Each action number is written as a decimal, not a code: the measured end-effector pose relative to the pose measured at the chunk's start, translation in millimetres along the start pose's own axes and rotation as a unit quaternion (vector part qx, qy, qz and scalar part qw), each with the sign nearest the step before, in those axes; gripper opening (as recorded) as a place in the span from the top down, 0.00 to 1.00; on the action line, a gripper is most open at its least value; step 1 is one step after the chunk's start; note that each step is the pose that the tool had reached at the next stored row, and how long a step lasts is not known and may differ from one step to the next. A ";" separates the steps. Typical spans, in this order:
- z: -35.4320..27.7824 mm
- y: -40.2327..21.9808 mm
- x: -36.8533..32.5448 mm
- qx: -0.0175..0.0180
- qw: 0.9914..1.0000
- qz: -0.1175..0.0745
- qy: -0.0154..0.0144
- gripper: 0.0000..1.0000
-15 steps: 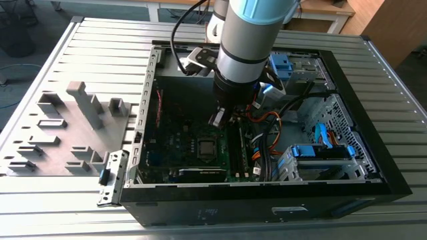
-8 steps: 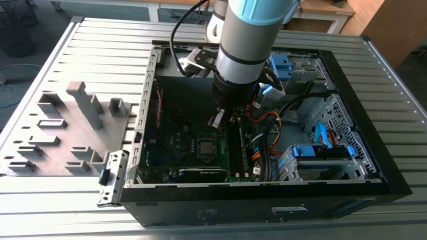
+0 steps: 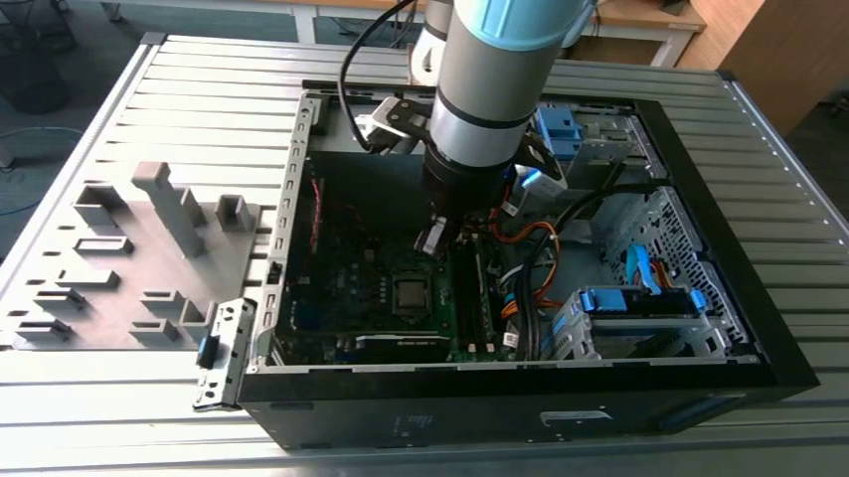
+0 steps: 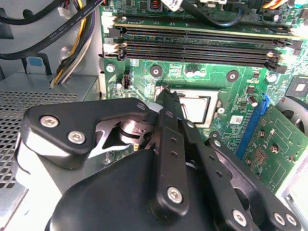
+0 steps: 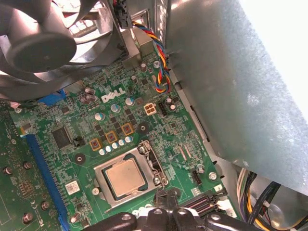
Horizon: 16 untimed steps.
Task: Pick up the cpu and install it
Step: 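Install the first cpu locking lever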
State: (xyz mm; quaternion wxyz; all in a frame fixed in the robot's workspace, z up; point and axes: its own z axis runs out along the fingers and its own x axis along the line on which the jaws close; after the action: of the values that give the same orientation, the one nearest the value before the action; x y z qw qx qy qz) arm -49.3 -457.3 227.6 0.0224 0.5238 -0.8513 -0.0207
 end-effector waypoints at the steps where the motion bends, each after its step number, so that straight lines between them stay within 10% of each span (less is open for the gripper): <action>1: 0.0 0.0 0.0 0.000 1.000 0.000 0.000 0.89; 6: 0.0 0.0 0.0 0.000 1.000 0.000 0.000 0.89; 7: 4.4 -3.8 6.9 0.006 1.000 0.000 0.011 0.89; 16: 7.4 -3.9 6.9 0.006 1.000 0.000 0.011 0.89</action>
State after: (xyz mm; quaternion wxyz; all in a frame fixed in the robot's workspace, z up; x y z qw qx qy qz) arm -49.4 -465.2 220.1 0.0289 0.5238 -0.8513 -0.0102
